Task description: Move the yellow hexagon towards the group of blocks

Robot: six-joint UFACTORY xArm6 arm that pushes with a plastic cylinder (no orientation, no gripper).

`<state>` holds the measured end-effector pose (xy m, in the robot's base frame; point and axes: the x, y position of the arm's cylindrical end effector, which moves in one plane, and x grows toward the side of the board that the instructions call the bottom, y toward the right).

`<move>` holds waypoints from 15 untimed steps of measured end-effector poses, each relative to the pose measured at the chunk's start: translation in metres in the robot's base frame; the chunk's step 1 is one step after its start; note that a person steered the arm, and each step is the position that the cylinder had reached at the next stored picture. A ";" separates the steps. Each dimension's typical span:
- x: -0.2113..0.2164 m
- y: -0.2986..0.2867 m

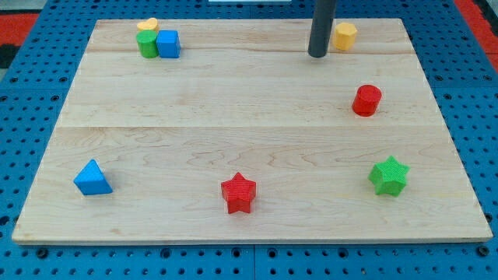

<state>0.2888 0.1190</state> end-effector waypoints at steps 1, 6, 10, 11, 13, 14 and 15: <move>-0.001 0.069; -0.056 -0.007; -0.002 -0.002; -0.029 -0.014; -0.040 -0.078; -0.045 -0.095; -0.046 -0.095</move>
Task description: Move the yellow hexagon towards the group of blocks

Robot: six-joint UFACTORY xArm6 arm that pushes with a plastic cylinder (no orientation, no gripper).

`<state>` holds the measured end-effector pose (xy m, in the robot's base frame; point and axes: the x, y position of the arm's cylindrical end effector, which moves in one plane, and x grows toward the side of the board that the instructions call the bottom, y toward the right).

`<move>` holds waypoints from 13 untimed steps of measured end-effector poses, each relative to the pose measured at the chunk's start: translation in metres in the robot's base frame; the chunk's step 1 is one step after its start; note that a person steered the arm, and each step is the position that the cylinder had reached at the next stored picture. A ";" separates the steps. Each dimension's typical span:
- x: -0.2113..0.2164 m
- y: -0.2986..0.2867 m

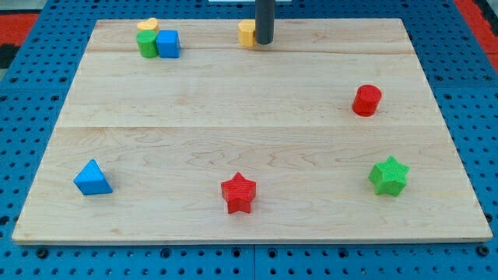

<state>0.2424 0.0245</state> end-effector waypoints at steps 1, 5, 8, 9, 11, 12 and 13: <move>-0.003 0.019; -0.030 -0.012; 0.000 -0.021; 0.000 -0.031; 0.000 -0.042; 0.000 -0.048; 0.000 -0.060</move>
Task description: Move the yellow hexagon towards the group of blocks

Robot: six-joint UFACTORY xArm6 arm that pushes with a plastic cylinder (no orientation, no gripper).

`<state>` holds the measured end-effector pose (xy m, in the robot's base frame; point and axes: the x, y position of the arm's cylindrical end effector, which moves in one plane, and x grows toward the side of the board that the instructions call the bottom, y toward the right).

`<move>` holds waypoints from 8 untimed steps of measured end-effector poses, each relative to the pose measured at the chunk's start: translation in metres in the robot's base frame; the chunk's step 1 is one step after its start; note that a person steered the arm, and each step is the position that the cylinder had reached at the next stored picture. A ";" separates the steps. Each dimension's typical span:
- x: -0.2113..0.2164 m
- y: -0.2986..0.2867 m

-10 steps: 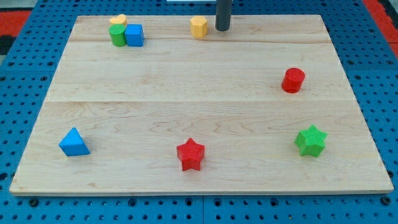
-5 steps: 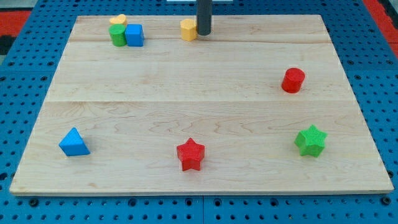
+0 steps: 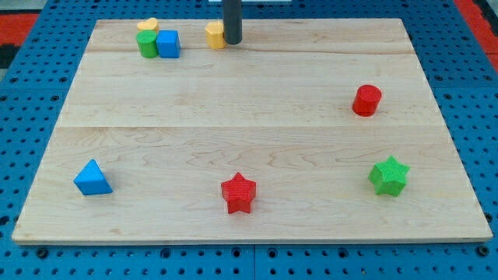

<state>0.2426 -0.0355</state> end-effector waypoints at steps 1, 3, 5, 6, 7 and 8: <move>0.000 -0.003; 0.000 -0.020; 0.000 -0.034; 0.000 -0.011; -0.005 0.013; -0.011 0.011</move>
<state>0.2311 -0.0249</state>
